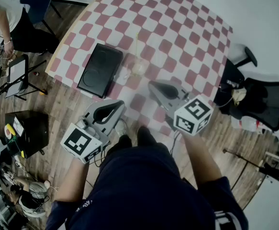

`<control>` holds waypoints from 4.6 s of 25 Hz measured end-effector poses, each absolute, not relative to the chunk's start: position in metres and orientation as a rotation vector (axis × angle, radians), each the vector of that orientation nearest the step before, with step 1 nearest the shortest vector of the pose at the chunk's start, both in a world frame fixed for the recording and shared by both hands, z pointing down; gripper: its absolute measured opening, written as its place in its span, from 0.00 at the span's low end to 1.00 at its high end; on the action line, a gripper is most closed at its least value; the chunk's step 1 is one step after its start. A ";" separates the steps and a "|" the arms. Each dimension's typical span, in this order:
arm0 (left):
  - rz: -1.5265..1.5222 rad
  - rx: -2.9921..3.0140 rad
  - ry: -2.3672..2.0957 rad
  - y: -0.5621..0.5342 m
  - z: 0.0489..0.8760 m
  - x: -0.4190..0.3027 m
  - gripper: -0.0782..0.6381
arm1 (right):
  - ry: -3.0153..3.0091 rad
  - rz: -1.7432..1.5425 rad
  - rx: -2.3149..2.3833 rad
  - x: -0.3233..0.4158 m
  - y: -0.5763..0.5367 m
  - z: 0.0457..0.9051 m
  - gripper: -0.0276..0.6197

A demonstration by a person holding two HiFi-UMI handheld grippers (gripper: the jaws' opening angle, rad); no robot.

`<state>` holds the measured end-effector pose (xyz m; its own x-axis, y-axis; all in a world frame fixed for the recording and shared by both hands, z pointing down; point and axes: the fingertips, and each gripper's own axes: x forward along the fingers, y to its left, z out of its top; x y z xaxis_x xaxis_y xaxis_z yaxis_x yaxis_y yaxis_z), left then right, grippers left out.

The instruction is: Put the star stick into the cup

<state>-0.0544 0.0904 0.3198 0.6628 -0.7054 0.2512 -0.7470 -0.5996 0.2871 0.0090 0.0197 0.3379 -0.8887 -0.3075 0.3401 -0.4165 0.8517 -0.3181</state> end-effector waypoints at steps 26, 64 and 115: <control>0.224 2.430 -1.205 0.047 0.343 -0.051 0.15 | -2.699 0.660 0.523 0.020 -0.024 0.370 0.07; -0.092 1.228 -1.499 0.086 0.558 -0.249 0.47 | -2.520 0.533 0.237 -0.154 -0.087 0.387 0.28; 0.594 1.989 -1.127 -0.240 0.559 -0.160 0.40 | -2.276 1.067 0.928 0.051 -0.311 0.545 0.32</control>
